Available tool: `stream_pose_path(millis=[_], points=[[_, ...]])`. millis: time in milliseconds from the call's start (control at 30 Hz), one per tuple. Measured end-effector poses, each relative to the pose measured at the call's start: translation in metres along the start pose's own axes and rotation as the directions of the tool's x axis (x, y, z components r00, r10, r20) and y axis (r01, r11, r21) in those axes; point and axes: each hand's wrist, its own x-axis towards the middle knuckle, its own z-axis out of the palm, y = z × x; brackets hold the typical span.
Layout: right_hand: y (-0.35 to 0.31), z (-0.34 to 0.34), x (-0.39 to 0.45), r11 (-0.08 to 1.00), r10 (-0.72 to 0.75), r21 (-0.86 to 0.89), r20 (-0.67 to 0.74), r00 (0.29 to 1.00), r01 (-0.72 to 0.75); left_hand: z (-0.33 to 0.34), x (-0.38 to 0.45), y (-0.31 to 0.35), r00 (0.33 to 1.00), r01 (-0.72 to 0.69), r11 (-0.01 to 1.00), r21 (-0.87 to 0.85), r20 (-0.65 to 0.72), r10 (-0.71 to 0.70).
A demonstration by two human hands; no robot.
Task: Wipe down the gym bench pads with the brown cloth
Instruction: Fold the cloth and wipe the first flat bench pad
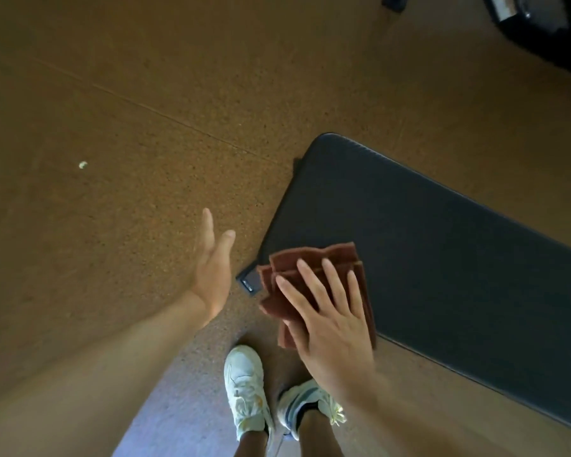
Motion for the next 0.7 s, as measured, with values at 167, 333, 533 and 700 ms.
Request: stream_pose_path(millis=[167, 333, 533, 700], points=[[0.007, -0.016, 0.043, 1.0, 0.023, -0.02, 0.03, 0.999, -0.023, 0.001, -0.023, -0.003, 0.992, -0.123, 0.987, 0.099, 0.036, 0.12], [0.039, -0.06, 0.19, 0.93, 0.335, 0.194, -0.088, 0.938, -0.313, 0.012, -0.032, 0.0, 0.973, -0.23, 0.961, 0.151, 0.059, 0.223], [0.046, -0.05, 0.114, 0.934, 0.356, 0.104, -0.19, 0.915, -0.342, 0.044, -0.039, 0.045, 0.943, -0.327, 0.935, 0.14, 0.116, 0.312], [0.077, -0.017, -0.054, 0.628, 0.761, 0.228, 0.019, 0.648, -0.744, 0.087, -0.05, 0.079, 0.88, -0.367, 0.912, 0.185, 0.386, 0.276]])
